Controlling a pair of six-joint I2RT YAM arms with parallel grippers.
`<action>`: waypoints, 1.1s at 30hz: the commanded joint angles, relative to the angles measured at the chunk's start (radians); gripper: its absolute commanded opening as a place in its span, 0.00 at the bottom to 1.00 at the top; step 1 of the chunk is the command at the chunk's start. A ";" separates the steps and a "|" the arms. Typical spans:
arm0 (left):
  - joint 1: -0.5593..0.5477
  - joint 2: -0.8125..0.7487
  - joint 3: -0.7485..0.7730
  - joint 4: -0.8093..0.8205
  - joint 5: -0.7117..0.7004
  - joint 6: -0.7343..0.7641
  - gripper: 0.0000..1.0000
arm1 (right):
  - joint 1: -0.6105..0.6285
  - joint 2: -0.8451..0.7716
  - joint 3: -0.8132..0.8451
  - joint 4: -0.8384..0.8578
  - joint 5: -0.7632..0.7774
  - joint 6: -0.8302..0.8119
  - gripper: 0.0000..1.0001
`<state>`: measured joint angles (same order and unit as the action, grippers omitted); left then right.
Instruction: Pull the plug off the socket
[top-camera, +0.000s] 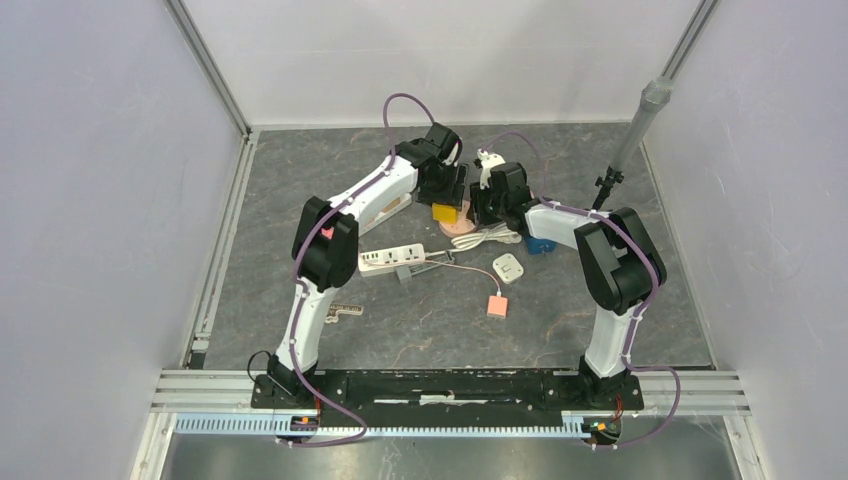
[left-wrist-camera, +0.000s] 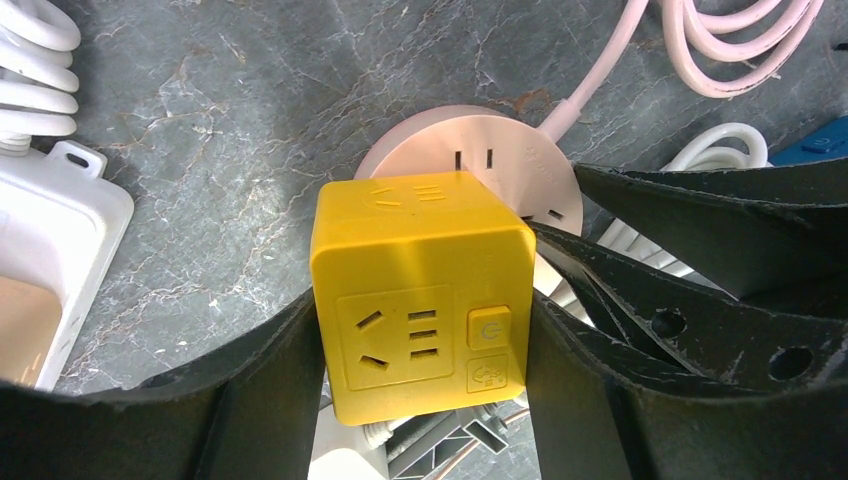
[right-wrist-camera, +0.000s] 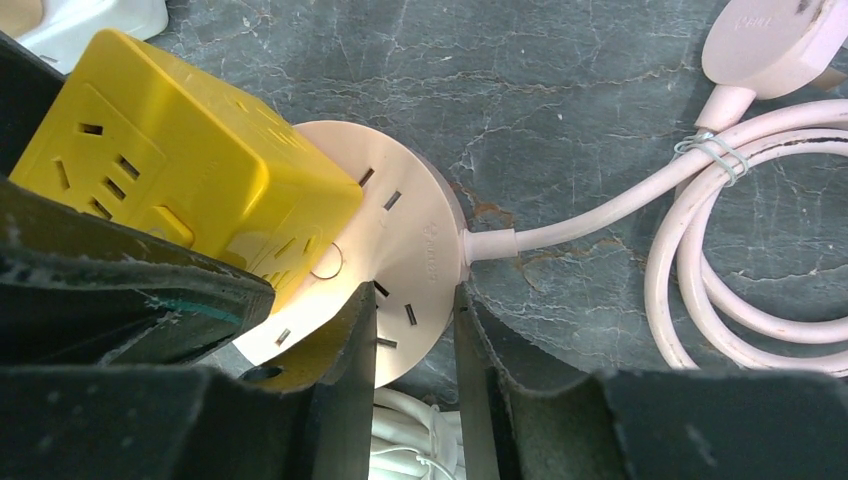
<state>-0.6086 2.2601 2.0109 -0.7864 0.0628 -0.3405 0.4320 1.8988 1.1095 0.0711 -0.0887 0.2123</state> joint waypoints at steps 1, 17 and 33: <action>-0.021 -0.076 -0.003 0.116 0.201 0.000 0.16 | 0.008 0.118 -0.060 -0.182 0.040 -0.029 0.35; 0.007 -0.096 -0.013 0.111 0.106 0.021 0.11 | 0.005 0.124 -0.066 -0.142 0.004 -0.024 0.35; 0.019 -0.154 -0.014 0.165 0.292 0.035 0.12 | 0.005 0.153 -0.065 -0.121 -0.030 -0.041 0.36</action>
<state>-0.5743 2.2288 1.9514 -0.7231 0.1154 -0.2932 0.4160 1.9289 1.0916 0.1829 -0.1558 0.2142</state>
